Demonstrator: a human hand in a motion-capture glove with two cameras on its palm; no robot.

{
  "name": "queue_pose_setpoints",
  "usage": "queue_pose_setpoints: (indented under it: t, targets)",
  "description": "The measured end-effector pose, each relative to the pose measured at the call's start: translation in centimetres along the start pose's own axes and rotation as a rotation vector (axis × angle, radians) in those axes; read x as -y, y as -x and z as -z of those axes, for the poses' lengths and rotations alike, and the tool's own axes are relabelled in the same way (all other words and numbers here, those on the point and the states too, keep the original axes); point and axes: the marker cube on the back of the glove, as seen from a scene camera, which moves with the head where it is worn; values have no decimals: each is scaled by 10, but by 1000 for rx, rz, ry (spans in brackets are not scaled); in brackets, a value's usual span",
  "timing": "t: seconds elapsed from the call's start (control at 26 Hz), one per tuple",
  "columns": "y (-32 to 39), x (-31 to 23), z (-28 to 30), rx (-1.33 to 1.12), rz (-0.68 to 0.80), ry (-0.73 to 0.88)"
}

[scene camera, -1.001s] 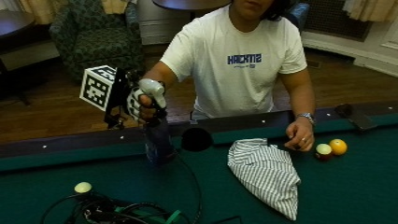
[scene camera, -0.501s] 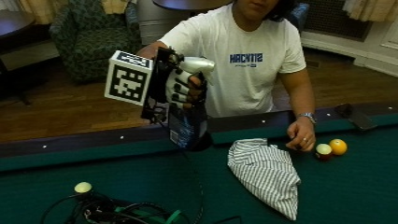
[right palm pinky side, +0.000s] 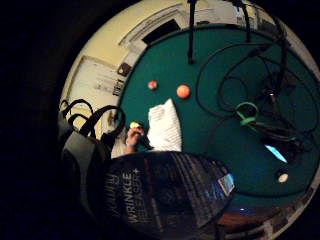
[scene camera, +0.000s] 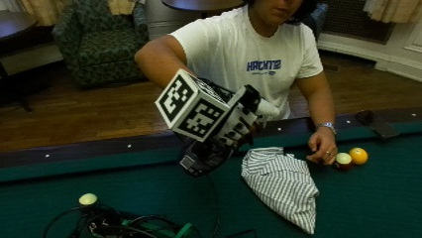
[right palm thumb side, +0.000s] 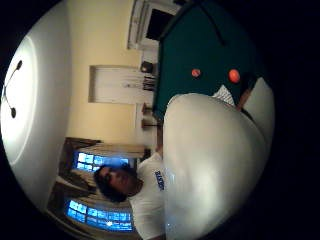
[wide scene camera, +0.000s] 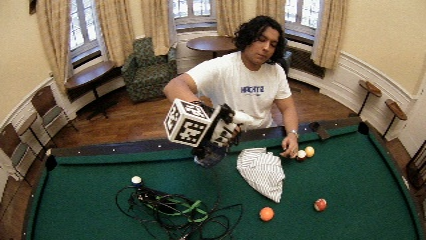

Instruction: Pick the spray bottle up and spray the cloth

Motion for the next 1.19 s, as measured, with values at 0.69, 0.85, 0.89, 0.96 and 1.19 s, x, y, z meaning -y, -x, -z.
queue_pose_setpoints:
  t: [0.69,0.85,0.89,0.96,1.19]
  targets:
    - [-20,53,-139,-513,-247,390]
    - [-27,50,-164,-594,-306,473]
    - [-29,48,-169,-610,-325,494]
    - [-35,43,-180,-642,-363,529]
    - [-53,26,-206,-734,-439,625]
